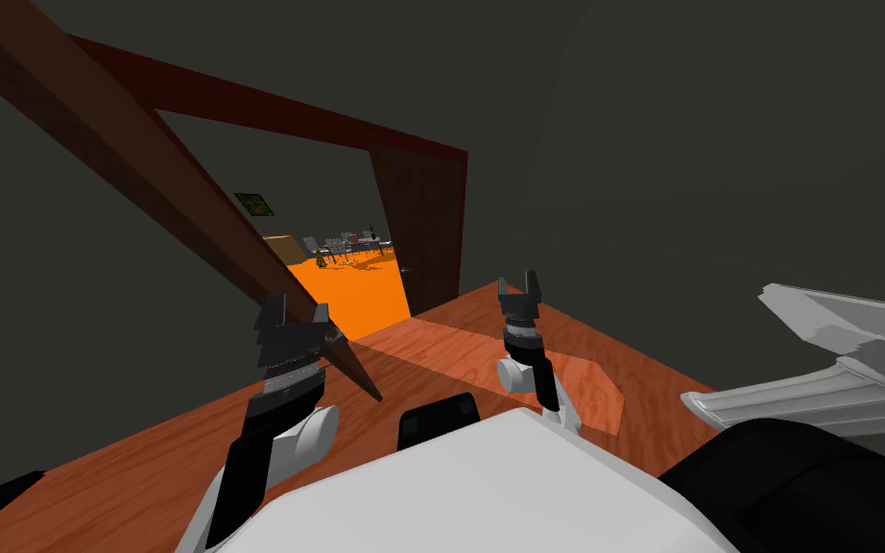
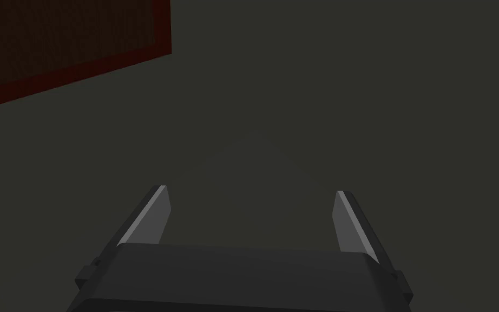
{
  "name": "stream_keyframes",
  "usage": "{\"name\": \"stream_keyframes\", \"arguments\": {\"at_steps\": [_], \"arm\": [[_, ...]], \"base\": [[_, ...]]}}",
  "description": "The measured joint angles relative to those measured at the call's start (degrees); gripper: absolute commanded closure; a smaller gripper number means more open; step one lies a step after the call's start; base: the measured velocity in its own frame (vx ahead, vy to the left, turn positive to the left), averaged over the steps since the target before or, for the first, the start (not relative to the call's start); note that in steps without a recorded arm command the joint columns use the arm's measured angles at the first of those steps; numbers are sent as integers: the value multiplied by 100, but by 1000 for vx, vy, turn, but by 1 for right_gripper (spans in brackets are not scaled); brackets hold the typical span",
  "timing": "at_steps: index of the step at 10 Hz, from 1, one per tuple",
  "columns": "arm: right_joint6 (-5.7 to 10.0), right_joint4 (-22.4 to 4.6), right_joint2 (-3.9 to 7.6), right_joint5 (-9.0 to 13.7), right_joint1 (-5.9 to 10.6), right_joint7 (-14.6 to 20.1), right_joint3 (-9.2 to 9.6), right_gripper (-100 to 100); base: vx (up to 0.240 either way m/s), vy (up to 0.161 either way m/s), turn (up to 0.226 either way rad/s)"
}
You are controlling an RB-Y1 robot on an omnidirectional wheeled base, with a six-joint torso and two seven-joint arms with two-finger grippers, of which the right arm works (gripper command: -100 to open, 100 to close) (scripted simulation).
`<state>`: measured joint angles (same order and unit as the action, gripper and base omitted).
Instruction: Pull the door open
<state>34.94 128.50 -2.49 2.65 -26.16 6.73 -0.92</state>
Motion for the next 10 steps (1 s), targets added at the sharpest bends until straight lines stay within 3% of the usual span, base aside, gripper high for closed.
{"name": "stream_keyframes", "arguments": {"at_steps": [3,10], "arm": [[61,-390,150,49,154,-49,-53,-100],[150,-1275,373,130,506,-212,-107,-100]], "base": [[132,30,46],[100,20,47]]}}
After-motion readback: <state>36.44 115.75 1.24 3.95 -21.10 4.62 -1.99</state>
